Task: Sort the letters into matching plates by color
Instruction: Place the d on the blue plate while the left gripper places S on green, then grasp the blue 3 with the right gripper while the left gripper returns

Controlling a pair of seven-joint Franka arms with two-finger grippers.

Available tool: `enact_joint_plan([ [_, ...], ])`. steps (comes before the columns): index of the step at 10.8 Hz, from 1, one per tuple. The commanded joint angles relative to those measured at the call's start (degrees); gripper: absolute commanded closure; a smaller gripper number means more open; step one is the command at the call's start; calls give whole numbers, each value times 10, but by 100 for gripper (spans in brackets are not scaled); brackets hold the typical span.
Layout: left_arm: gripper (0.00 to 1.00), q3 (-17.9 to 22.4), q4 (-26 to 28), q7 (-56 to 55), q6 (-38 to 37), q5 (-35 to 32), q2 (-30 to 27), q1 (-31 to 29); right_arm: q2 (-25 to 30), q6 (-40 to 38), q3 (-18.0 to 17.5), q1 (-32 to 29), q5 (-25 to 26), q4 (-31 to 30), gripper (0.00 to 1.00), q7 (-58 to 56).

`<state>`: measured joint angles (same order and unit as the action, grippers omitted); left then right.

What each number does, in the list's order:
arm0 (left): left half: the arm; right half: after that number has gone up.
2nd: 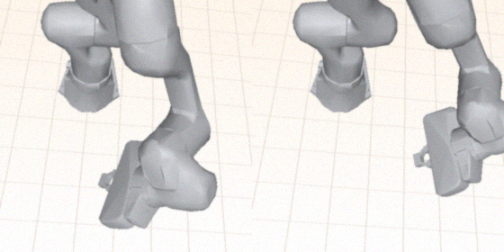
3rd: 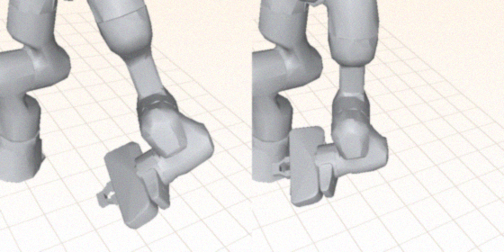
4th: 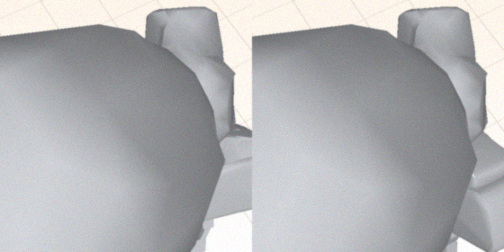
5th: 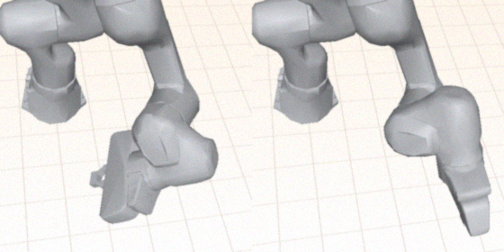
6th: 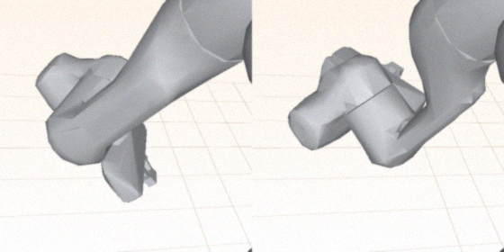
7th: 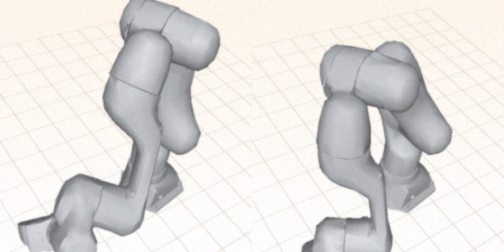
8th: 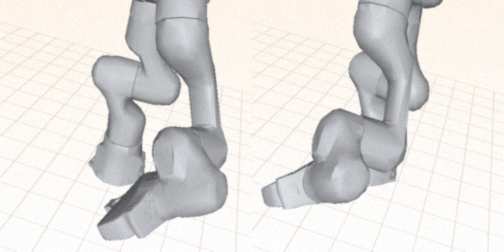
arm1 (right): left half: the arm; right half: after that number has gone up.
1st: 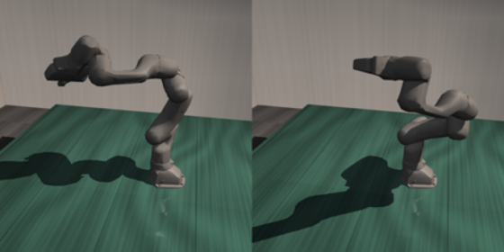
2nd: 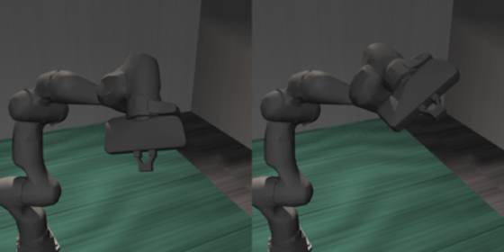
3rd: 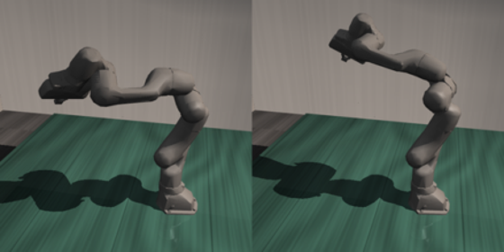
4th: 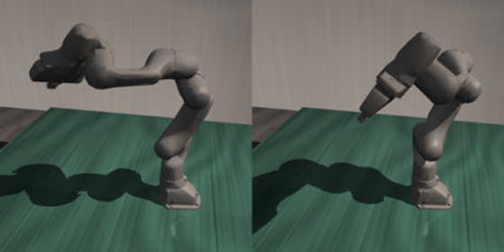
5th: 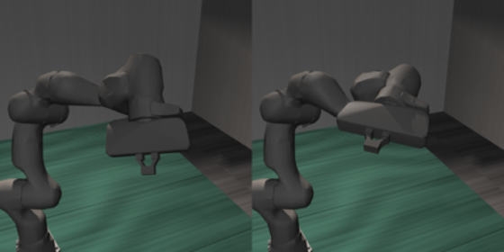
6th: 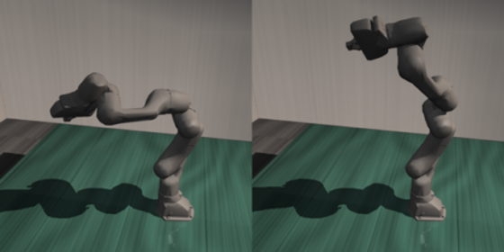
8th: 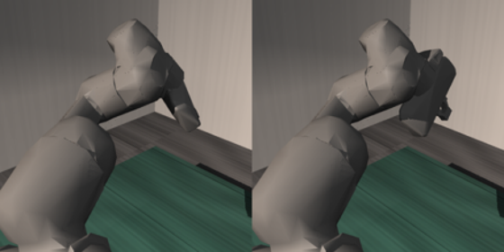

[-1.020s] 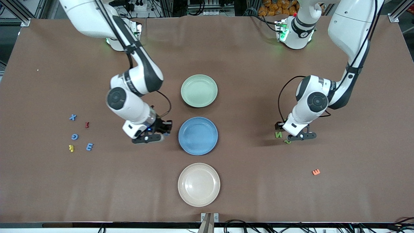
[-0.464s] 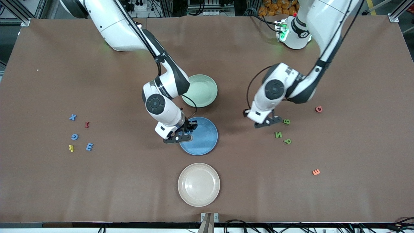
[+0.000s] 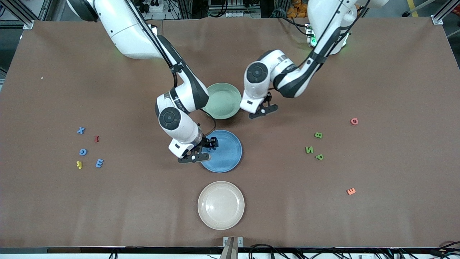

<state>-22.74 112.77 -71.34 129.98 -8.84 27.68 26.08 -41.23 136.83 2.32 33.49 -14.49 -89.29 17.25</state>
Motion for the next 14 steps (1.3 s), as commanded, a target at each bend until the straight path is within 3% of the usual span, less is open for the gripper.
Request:
enact_joint_plan([
  [1, 100, 0, -33, -15, -30, 46, 8, 37, 29, -18, 44, 3, -5, -20, 0, -13],
  [4, 100, 1, -64, -36, -33, 73, 21, 74, 68, -63, 108, -15, -4, -37, 0, -17],
  [8, 100, 2, -127, -82, -33, 67, 76, 96, 86, -100, 112, -119, -4, -36, 0, -161],
  [9, 89, 4, -128, -84, -33, 63, 81, 107, 85, -110, 112, -147, -4, -37, 0, -210],
  [10, 15, 9, -128, -78, -33, 59, 83, 111, 84, -115, 110, -174, -4, -36, 0, -241],
  [11, 0, 10, -128, -82, -34, 31, 83, 111, 84, -115, 109, -196, -4, -36, 0, -278],
  [14, 0, 15, -127, -75, -81, 13, 75, 98, 78, -116, 108, -255, -4, -38, 0, -289],
])
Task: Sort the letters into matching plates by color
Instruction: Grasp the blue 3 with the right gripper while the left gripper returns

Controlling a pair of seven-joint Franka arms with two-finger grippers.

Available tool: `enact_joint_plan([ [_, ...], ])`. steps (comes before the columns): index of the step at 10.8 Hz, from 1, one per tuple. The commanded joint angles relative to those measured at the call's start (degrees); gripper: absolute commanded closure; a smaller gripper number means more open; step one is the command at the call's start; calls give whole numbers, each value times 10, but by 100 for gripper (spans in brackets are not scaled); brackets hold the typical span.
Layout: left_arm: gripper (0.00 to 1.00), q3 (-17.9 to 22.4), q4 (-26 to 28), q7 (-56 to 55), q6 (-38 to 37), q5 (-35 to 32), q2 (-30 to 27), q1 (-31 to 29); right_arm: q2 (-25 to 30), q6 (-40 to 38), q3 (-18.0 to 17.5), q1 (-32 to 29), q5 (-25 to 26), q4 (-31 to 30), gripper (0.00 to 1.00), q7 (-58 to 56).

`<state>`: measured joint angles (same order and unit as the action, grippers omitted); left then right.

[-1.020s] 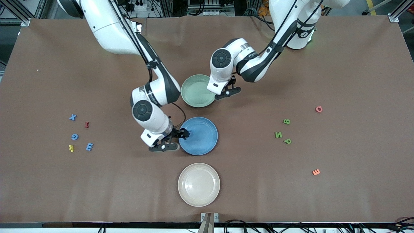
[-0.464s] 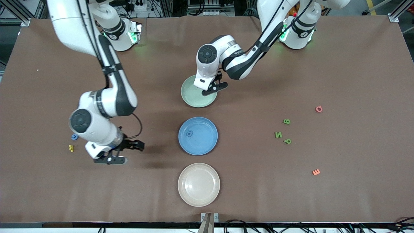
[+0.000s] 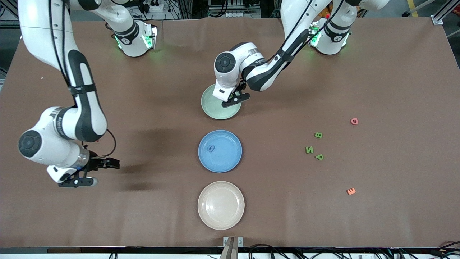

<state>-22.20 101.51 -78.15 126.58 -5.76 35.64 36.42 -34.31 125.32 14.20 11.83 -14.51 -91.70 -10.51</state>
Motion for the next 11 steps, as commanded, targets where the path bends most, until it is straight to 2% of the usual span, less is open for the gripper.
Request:
enact_joint_plan([
  [1, 0, 16, -12, 24, -65, -19, -15, -25, 2, 0, -11, -54, -4, -15, 0, -8],
  [4, 0, 16, -10, 140, -104, -20, -41, -112, -22, 18, -11, -88, -8, -18, 0, -6],
  [6, 0, 15, -9, 217, -142, -35, -60, -178, -26, 47, -12, -96, -10, -40, 0, 36],
  [7, 0, 16, -9, 236, -146, -40, -63, -194, -32, 66, -13, -95, -9, -48, 0, 73],
  [10, 0, 14, 3, 263, -139, -126, -59, -224, -44, 91, -18, -94, -10, -63, 0, 129],
  [11, 0, 14, 7, 305, -136, -130, -64, -230, -44, 98, -23, -95, -10, -72, 0, 145],
])
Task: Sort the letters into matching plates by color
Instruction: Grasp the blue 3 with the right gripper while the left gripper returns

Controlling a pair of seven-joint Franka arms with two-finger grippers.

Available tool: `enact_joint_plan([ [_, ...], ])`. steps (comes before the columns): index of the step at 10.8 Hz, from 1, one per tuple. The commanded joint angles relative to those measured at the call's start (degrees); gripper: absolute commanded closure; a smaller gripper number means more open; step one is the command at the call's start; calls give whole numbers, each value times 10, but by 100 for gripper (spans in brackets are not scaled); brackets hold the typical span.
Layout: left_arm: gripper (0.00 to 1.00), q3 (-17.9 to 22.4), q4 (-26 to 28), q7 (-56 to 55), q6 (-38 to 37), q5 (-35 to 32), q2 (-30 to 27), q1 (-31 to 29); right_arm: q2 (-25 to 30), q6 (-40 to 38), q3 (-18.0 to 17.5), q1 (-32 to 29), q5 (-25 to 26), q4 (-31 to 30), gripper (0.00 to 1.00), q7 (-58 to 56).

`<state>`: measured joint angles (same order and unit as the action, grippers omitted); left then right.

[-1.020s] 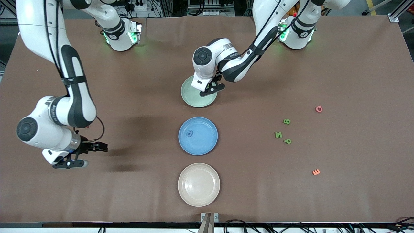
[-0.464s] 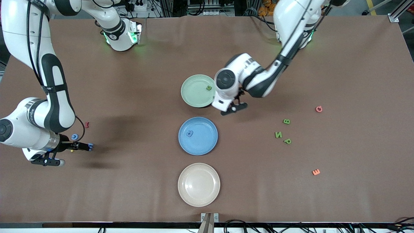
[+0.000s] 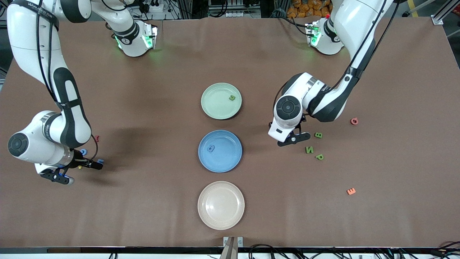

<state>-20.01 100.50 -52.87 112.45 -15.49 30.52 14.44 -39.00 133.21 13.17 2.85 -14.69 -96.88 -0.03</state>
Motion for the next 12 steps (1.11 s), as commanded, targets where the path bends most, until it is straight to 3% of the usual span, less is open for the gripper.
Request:
enact_joint_plan([
  [1, 0, -12, 34, 102, 21, -34, -19, -22, 3, 40, -21, -7, -8, -35, 0, 51],
  [4, 0, -13, 178, 146, 202, -36, -90, -48, 3, 71, -29, -11, -8, -65, 0, 54],
  [6, 0, -13, 221, 179, 248, -61, -104, -60, 3, 77, -31, -11, -8, -67, 5, 54],
  [7, 0, -13, 234, 196, 264, -62, -104, -60, 4, 75, -31, -12, -8, -68, 15, 53],
  [9, 0, -13, 267, 218, 314, -93, -105, -84, 6, 72, -31, -18, -7, -68, 45, 48],
  [10, 0, -13, 278, 237, 329, -129, -105, -104, 7, 71, -32, -19, -7, -68, 55, 47],
  [12, 0, -14, 277, 310, 330, -138, -98, -131, 8, 72, -32, -21, -7, -68, 68, 44],
])
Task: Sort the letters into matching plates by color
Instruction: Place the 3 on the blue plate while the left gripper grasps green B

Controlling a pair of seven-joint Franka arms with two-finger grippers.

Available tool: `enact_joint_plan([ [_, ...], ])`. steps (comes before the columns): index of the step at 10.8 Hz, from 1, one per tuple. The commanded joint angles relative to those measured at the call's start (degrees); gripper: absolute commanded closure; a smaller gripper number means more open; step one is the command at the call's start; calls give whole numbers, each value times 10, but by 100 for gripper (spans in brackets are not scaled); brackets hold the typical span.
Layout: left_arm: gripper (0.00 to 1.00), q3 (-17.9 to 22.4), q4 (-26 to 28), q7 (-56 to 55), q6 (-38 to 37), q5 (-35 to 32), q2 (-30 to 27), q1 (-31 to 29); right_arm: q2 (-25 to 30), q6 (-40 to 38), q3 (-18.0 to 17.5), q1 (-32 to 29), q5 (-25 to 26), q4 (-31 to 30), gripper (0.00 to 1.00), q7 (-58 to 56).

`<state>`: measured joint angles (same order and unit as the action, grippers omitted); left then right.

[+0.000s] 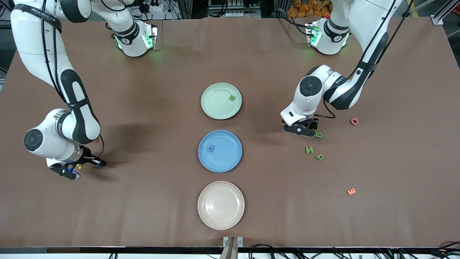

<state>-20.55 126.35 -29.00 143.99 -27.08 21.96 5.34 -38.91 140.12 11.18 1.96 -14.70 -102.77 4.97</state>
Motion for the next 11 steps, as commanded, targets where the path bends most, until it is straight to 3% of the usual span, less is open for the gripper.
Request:
enact_joint_plan([
  [1, 0, -8, 17, 101, 15, -22, -10, -56, 7, 7, -12, -13, -6, -9, 72, -6],
  [4, 0, -8, -4, 129, 15, -18, 20, -81, 8, 6, -20, -13, -3, -8, 83, -7],
  [9, 0, -10, -7, 155, 15, -2, 41, -117, 20, -4, -20, 35, 1, 15, 83, -1],
  [11, 0, -11, -8, 156, 15, 53, 47, -124, 21, -5, -21, 61, -1, 25, 83, 0],
])
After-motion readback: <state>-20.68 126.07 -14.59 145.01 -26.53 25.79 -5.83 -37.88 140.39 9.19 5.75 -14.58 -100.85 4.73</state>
